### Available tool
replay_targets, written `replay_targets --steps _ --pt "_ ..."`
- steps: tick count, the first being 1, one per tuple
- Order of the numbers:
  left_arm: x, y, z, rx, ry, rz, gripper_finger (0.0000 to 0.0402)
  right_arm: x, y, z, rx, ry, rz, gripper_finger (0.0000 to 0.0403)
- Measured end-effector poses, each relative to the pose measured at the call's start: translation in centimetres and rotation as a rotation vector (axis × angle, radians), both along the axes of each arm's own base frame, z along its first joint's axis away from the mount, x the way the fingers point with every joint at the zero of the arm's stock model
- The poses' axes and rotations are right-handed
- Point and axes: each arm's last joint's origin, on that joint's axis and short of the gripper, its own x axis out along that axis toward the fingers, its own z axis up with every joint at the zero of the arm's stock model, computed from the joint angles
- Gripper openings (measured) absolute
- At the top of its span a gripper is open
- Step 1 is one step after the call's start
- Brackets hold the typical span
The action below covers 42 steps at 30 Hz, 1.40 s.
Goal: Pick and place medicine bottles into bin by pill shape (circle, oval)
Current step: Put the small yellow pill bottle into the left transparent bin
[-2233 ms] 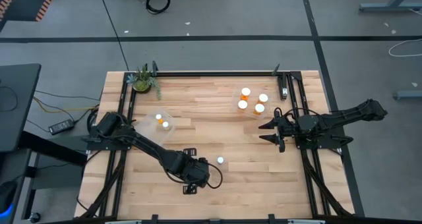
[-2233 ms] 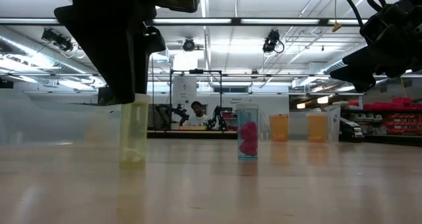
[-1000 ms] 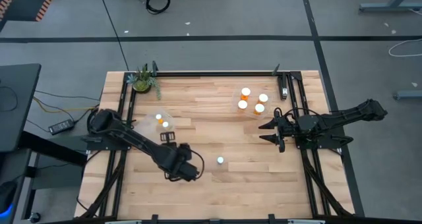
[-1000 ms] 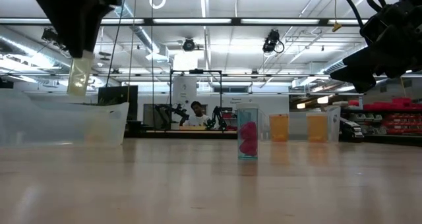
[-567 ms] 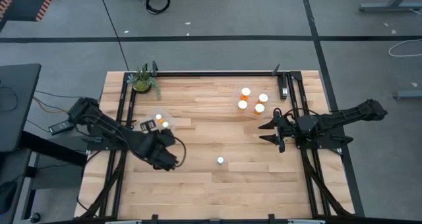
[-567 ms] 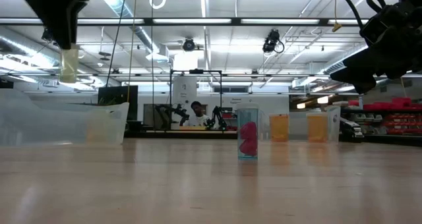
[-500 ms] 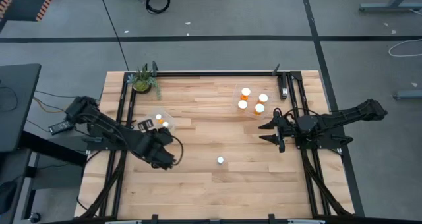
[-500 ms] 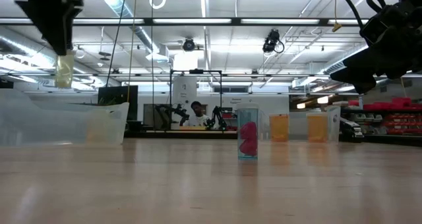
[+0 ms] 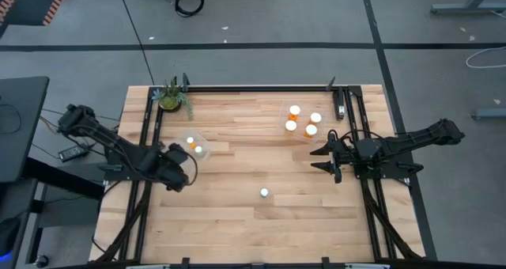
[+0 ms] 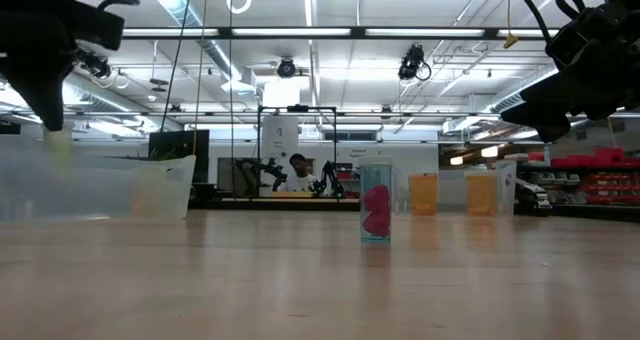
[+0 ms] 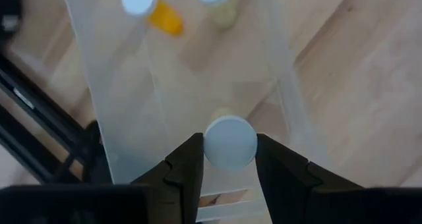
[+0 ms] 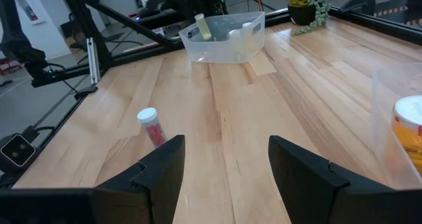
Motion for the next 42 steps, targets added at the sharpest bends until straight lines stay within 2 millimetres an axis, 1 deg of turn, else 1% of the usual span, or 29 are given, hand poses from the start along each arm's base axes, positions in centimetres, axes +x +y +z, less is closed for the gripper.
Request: replay_targets --steps 5,10,16,35,42 --pt "-1.5 0.7 -1.0 -0.044 -0.035 0.081 0.0132 0.0 0.0 0.0 0.0 0.0 0.0 0.0225" --pt "-2.0 1.0 -2.1 -0.072 -0.047 0.117 0.0136 0.0 0.0 0.0 0.0 0.0 0.0 0.0225" --pt "-1.9 1.0 -2.1 -0.075 -0.05 0.126 0.0144 0.0 0.0 0.0 0.0 0.001 0.0 0.0225" --pt "-2.1 1.1 -2.1 -0.064 -0.024 0.11 0.0147 0.0 0.0 0.0 0.0 0.001 0.0 0.0225" --pt "-2.2 1.2 -2.1 -0.052 -0.016 0.107 0.0173 0.0 0.0 0.0 0.0 0.001 0.0 0.0225"
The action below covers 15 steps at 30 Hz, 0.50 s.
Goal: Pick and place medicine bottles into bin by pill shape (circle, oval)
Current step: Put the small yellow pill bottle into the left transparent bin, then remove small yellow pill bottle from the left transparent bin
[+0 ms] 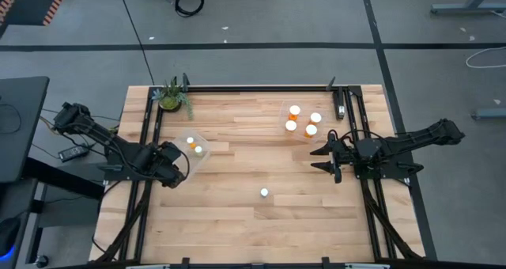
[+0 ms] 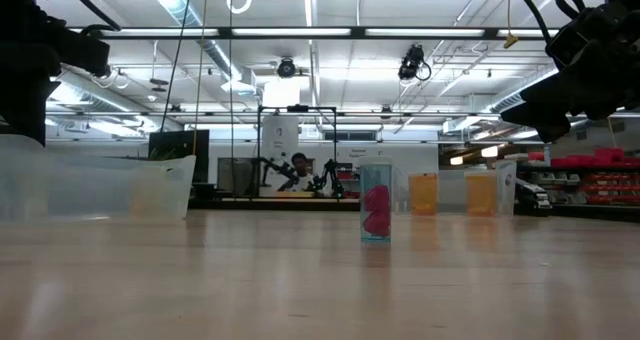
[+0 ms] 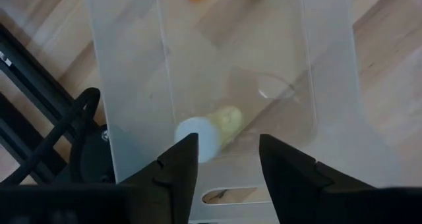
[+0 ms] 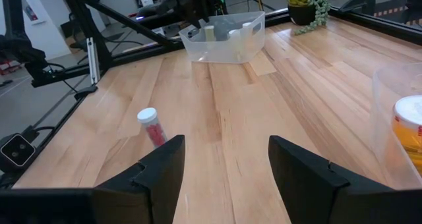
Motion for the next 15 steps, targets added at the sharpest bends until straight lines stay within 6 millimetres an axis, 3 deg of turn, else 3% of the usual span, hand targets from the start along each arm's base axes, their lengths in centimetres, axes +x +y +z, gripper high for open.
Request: replay_targets --steps 7,15 --pt "-0.12 0.07 0.0 0.013 0.021 -0.028 0.0189 0.0 0.0 0.0 0.0 0.0 0.0 0.0225" --pt "0.05 0.04 0.02 0.033 0.016 -0.095 0.0177 0.0 0.0 0.0 0.0 0.0 0.0 0.0225"
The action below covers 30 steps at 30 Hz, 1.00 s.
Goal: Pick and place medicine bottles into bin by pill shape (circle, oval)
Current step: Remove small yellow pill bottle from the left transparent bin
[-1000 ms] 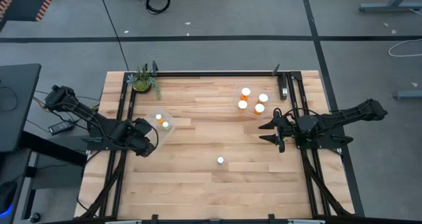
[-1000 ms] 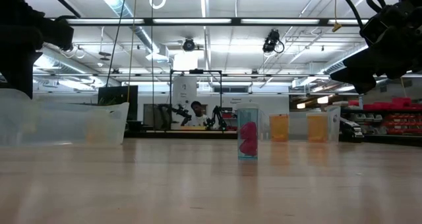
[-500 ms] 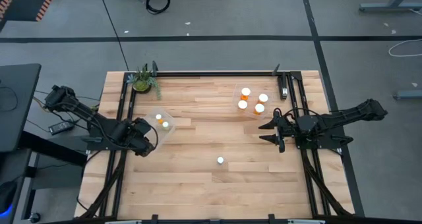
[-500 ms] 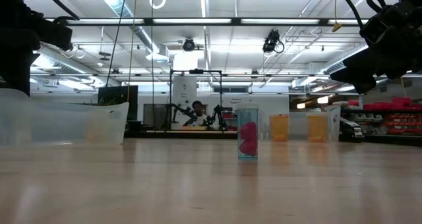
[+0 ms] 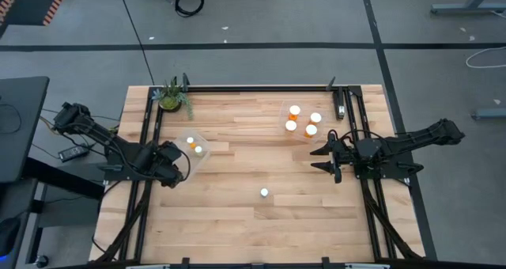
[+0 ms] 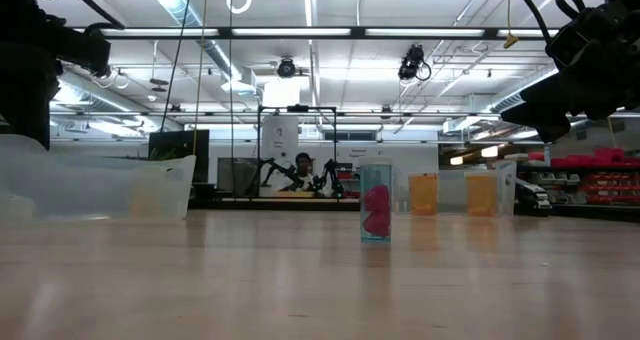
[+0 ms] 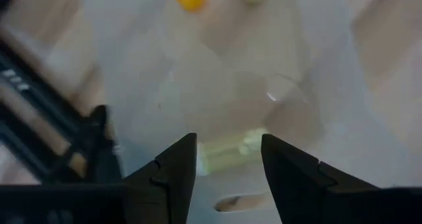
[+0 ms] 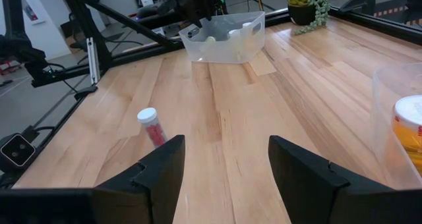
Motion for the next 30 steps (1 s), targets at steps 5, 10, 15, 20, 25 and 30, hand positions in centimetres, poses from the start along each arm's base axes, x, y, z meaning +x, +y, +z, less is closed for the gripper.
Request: replay_targets --steps 5,10,15,20,25,30 --pt "0.5 -0.4 -0.3 -0.085 0.022 -0.034 0.0166 0.0 0.0 0.0 0.0 0.0 0.0 0.0225" --pt "1.4 0.1 -1.1 -0.167 0.147 -0.009 0.0167 0.0 0.0 0.0 0.0 0.0 0.0 0.0225" --pt "2.5 1.1 -2.3 -0.235 0.279 -0.07 0.0165 0.0 0.0 0.0 0.0 0.0 0.0 0.0225" --pt "3.3 2.1 -3.0 -0.267 0.331 -0.128 0.0165 0.0 0.0 0.0 0.0 0.0 0.0 0.0225" --pt "3.8 2.4 -3.4 -0.271 0.336 -0.215 0.0161 0.0 0.0 0.0 0.0 0.0 0.0 0.0225" --pt "4.0 3.3 -3.5 -0.31 0.337 -0.121 0.016 0.0 0.0 0.0 0.0 -0.001 0.0 0.0225"
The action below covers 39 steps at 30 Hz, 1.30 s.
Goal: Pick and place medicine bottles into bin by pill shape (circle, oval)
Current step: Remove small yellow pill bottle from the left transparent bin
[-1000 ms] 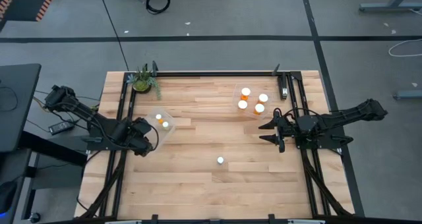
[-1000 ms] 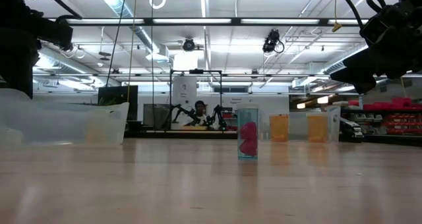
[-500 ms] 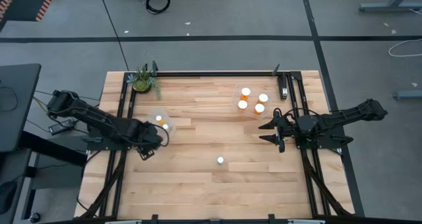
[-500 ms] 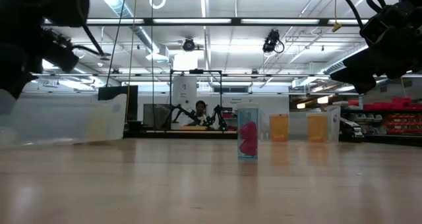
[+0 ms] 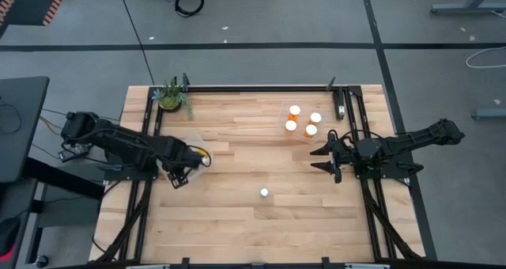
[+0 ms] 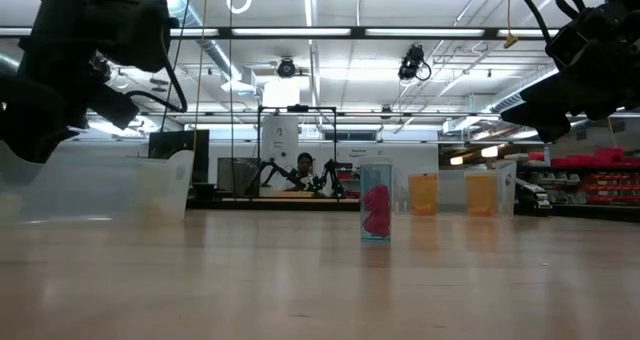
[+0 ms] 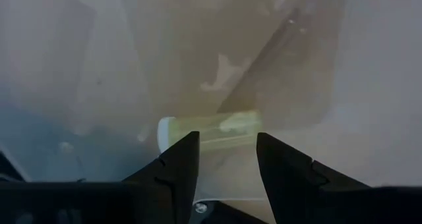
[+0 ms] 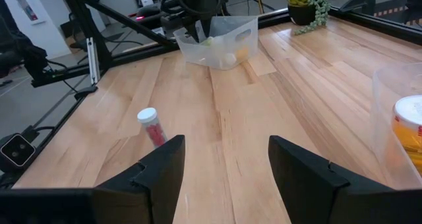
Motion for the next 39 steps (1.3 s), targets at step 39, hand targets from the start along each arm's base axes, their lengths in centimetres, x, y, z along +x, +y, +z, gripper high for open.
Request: replay_targets --steps 39 --pt "3.8 1.4 0.1 0.121 0.345 0.498 0.0138 0.0 0.0 -0.1 -0.002 0.009 0.0 0.0225"
